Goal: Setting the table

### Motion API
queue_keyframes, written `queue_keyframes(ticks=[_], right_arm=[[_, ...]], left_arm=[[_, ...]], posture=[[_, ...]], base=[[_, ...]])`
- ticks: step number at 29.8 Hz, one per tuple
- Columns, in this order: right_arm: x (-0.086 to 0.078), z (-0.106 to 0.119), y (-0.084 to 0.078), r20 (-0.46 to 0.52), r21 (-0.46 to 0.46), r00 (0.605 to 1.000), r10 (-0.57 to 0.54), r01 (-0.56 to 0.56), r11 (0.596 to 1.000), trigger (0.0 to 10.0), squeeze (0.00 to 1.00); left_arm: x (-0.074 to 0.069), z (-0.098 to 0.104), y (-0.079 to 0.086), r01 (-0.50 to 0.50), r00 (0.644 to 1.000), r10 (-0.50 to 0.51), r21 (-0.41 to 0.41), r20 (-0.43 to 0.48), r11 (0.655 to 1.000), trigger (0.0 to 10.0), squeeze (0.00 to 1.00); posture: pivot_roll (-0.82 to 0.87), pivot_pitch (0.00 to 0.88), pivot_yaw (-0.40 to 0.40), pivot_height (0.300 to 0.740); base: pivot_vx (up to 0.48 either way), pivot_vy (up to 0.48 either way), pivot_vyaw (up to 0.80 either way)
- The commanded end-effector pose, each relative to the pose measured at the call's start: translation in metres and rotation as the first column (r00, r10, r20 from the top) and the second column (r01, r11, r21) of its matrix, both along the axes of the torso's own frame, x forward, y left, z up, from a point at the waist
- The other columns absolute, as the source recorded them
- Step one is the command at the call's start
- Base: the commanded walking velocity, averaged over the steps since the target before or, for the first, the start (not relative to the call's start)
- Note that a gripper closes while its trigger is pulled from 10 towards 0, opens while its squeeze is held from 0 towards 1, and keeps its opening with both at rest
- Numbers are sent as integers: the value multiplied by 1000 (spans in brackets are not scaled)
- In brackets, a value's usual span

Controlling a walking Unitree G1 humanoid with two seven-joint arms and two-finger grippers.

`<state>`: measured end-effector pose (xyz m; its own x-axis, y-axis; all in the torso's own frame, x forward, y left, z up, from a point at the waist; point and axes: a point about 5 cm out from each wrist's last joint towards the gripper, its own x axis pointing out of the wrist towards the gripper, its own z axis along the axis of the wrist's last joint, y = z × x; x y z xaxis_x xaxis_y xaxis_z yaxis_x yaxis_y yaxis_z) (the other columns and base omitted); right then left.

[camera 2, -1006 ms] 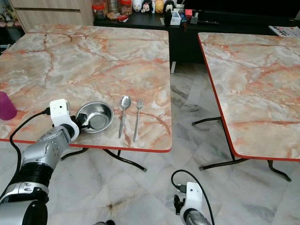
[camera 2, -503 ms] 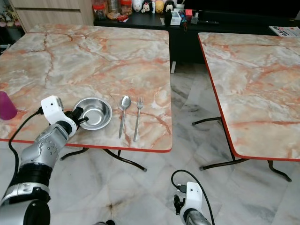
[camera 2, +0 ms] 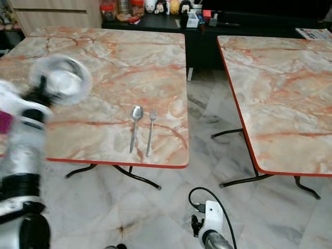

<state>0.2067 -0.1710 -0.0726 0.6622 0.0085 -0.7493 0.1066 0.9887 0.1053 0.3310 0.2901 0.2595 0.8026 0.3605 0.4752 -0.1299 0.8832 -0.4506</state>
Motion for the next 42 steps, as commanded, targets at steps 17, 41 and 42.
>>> queue_keyframes(ticks=[17, 41, 42], right_arm=[[-4, -3, 5, -15, 13, 1000, -14, 14, 1000, 10000, 0], [-4, -3, 2, -18, 2, 999, -31, 31, 1000, 10000, 0], [-4, -3, 2, -18, 2, 999, -32, 32, 999, 10000, 0]], left_arm=[[-118, -44, 151, -720, 570, 797, 343, -203, 603, 10000, 0], [-110, -281, 18, -14, 353, 72, 71, -933, 997, 10000, 0], [-110, -283, 13, -12, 352, 54, 53, -934, 999, 10000, 0]], posture=[[142, 106, 0, 740], [109, 90, 3, 740], [109, 88, 2, 740]], base=[[0, 0, 0], [0, 0, 0], [0, 0, 0]])
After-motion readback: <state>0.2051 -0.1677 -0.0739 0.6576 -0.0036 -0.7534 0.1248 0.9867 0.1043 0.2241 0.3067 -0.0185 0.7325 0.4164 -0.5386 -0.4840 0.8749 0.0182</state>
